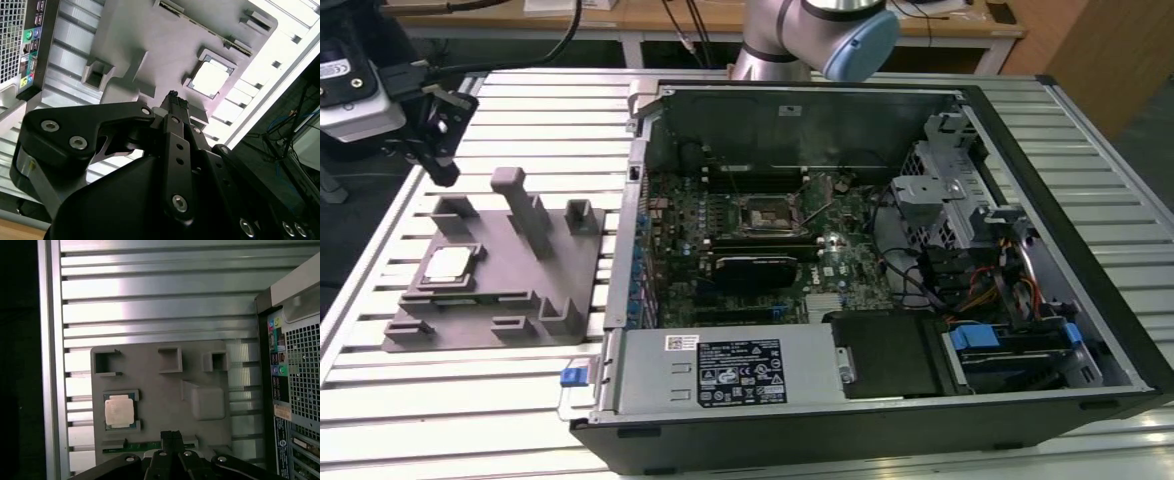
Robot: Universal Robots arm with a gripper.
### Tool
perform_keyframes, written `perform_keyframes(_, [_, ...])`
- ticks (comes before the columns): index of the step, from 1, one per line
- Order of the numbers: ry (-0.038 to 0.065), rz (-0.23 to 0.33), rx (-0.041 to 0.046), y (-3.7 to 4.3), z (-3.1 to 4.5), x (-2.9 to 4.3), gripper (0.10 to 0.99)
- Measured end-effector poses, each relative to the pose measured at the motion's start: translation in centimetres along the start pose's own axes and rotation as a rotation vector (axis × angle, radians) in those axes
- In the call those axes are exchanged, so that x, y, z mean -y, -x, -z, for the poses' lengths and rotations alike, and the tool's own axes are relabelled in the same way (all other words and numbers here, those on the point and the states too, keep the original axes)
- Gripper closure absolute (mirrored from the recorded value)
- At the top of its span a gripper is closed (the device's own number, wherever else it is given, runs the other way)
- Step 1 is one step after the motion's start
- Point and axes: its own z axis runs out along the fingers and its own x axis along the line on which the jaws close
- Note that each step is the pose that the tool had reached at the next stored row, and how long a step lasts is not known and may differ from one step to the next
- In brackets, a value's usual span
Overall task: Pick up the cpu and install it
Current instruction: 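Reach for the cpu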
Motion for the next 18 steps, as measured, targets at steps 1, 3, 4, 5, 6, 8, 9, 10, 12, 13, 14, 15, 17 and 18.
perform_keyframes(1, [0.000,0.000,0.0002,-0.12,-0.13,0.01,0.980])
perform_keyframes(3, [0.000,0.000,0.0002,-0.34,-0.36,0.04,0.980])
perform_keyframes(4, [0.000,0.000,0.0001,-0.44,-0.47,0.05,0.980])
perform_keyframes(5, [-0.001,0.000,0.0001,-0.54,-0.58,0.07,0.980])
perform_keyframes(6, [-0.001,0.000,0.0001,-0.63,-0.69,0.08,0.980])
perform_keyframes(8, [-0.001,0.000,0.0001,-0.81,-0.91,0.10,0.980])
perform_keyframes(9, [-0.001,0.000,0.0002,-0.89,-1.02,0.11,0.980])
perform_keyframes(10, [-0.001,0.000,0.0002,-0.97,-1.13,0.12,0.980])
perform_keyframes(12, [-0.001,0.000,0.0001,-1.14,-1.33,0.12,0.980])
perform_keyframes(13, [-0.001,0.000,0.0002,-1.23,-1.43,0.12,0.980])
perform_keyframes(14, [-0.002,0.000,0.0002,-1.33,-1.53,0.11,0.980])
perform_keyframes(15, [-0.002,0.000,0.0002,-1.44,-1.63,0.09,0.980])
perform_keyframes(17, [-0.001,0.000,0.0003,-1.62,-1.83,0.02,0.980])
perform_keyframes(18, [-0.002,0.000,0.0002,-1.70,-1.91,0.00,0.980])
